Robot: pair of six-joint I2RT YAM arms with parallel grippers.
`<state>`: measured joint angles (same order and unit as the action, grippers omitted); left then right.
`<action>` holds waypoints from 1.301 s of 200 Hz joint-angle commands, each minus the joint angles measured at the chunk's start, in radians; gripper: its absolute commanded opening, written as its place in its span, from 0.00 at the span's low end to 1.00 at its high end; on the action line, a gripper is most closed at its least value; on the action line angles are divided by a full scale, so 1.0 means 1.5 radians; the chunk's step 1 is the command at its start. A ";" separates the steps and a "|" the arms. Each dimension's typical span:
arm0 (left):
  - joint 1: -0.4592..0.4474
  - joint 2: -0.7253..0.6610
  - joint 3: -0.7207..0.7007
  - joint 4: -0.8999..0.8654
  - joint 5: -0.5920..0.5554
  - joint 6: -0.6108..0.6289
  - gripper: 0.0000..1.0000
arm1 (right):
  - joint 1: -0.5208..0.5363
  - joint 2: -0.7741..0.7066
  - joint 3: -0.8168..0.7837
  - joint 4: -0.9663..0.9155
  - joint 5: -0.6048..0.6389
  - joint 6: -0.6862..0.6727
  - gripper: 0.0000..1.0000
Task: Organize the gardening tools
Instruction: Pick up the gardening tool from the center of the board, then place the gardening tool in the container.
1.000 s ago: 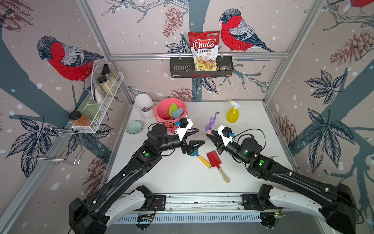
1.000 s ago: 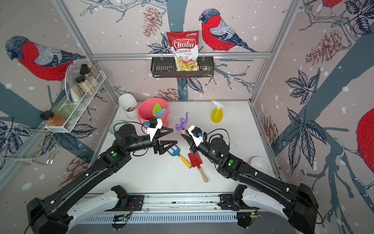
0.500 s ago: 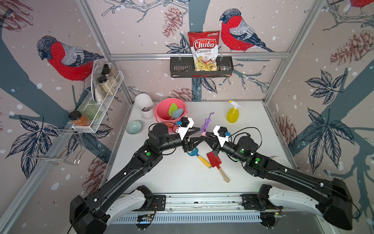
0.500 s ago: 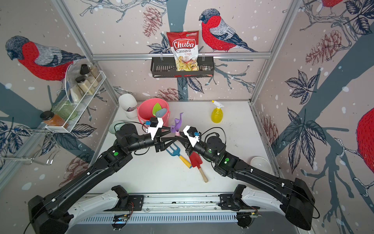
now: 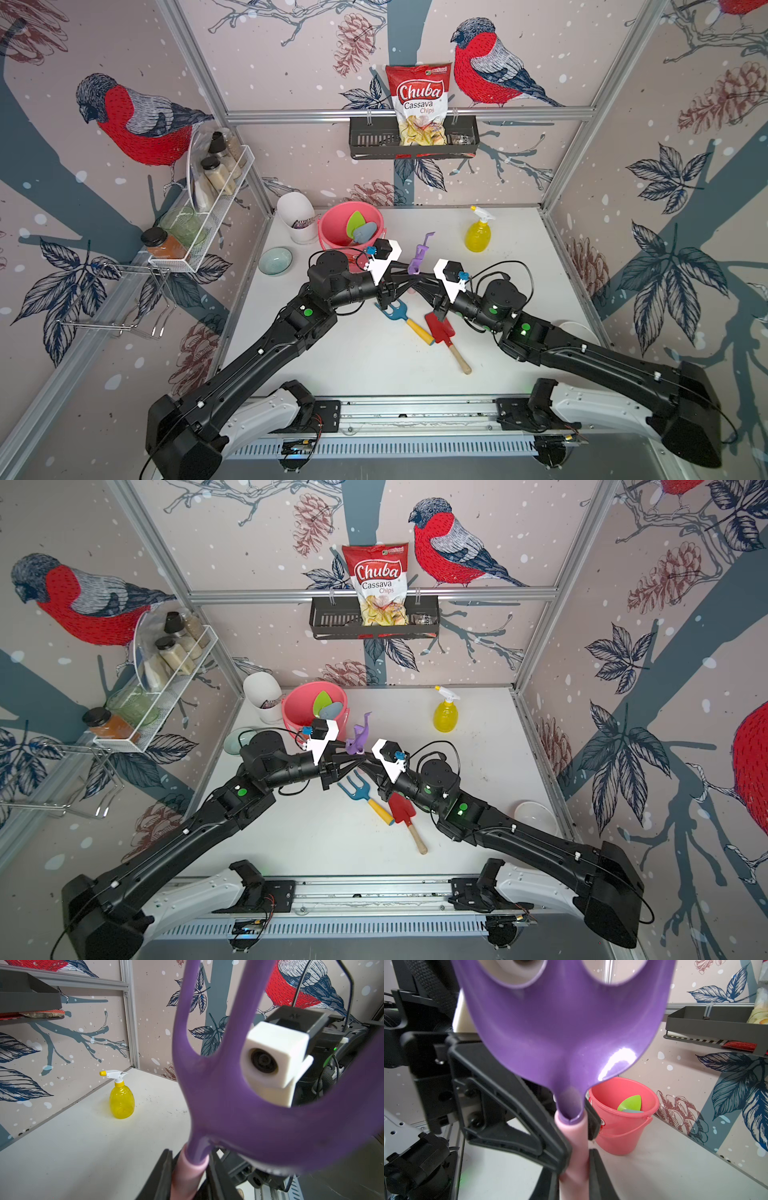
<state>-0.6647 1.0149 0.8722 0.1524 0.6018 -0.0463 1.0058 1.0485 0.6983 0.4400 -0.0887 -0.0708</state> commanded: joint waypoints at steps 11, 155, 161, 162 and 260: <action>-0.002 0.004 0.007 0.035 0.006 -0.002 0.19 | 0.003 0.005 0.006 0.037 -0.017 0.001 0.00; 0.014 0.004 -0.001 0.034 -0.153 0.032 0.00 | -0.004 -0.039 -0.024 0.028 0.125 0.020 1.00; 0.022 0.005 -0.003 0.040 -0.166 0.032 0.00 | -0.008 -0.046 -0.027 0.023 0.133 0.024 1.00; 0.025 0.006 -0.004 0.040 -0.168 0.031 0.00 | -0.008 -0.047 -0.028 0.022 0.135 0.025 1.00; 0.175 0.114 0.029 0.162 -0.323 0.093 0.00 | -0.022 -0.156 -0.126 0.020 0.188 0.061 1.00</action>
<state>-0.4496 1.1419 0.8928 0.2626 0.1699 0.0555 0.9730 0.8330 0.5297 0.4362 0.1688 -0.0006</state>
